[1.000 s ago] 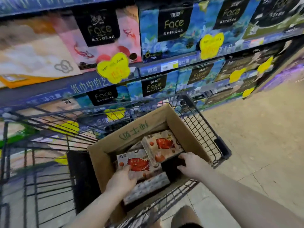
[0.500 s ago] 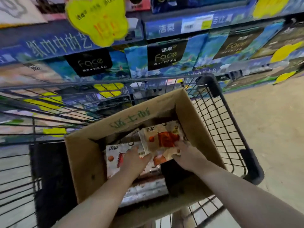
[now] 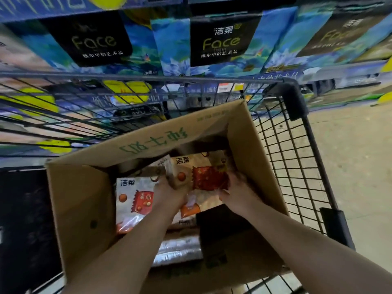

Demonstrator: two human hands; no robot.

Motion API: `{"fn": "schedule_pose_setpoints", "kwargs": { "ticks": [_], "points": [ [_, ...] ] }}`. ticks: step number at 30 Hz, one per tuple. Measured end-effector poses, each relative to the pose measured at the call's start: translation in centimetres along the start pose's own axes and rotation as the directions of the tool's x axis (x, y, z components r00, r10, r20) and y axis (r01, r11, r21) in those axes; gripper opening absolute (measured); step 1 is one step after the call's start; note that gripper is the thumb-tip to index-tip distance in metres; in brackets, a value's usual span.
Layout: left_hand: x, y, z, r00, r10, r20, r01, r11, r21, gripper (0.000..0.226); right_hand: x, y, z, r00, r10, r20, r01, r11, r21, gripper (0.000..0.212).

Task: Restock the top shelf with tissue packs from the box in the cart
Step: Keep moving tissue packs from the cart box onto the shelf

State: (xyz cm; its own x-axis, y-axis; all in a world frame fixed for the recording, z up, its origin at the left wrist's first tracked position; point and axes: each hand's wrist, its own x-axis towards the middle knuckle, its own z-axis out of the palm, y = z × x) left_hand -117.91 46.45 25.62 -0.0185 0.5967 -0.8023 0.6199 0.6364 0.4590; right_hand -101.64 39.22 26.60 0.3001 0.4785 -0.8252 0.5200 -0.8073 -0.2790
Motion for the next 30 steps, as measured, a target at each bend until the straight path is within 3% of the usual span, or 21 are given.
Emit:
{"fn": "schedule_pose_setpoints", "kwargs": {
  "ticks": [4,9,12,15,26,30],
  "points": [
    [-0.5,-1.9,-2.8,0.997,-0.033,0.064,0.044,0.984,-0.171,0.044,0.5,0.0,-0.3,1.0,0.001,-0.013,0.001,0.997,0.083,0.084],
    [-0.5,-5.0,-7.5,0.982,-0.145,0.119,0.164,0.97,-0.177,0.033,1.2,-0.8,0.7,1.0,0.014,0.001,-0.014,0.992,0.127,0.109],
    [-0.8,-7.4,-9.3,0.975,-0.194,0.107,0.212,0.956,-0.203,0.036,1.2,-1.3,1.9,0.986,0.063,0.152,-0.09,0.98,0.179,0.101],
    [-1.3,-8.4,-9.3,0.974,-0.201,0.099,0.22,0.942,-0.253,0.028,0.7,-1.5,3.4,0.959,-0.021,0.284,-0.068,0.952,0.299,0.089],
    [-5.9,-6.3,-9.3,0.994,-0.109,-0.002,0.098,0.904,-0.415,0.025,-3.4,-3.1,0.8,0.989,-0.114,0.097,0.087,0.965,0.247,0.078],
    [-9.7,-3.8,-10.3,0.994,-0.052,-0.096,0.0,0.881,-0.474,0.025,-6.7,-4.6,-2.3,0.967,-0.245,0.07,0.224,0.948,0.227,0.076]
  ]
}}
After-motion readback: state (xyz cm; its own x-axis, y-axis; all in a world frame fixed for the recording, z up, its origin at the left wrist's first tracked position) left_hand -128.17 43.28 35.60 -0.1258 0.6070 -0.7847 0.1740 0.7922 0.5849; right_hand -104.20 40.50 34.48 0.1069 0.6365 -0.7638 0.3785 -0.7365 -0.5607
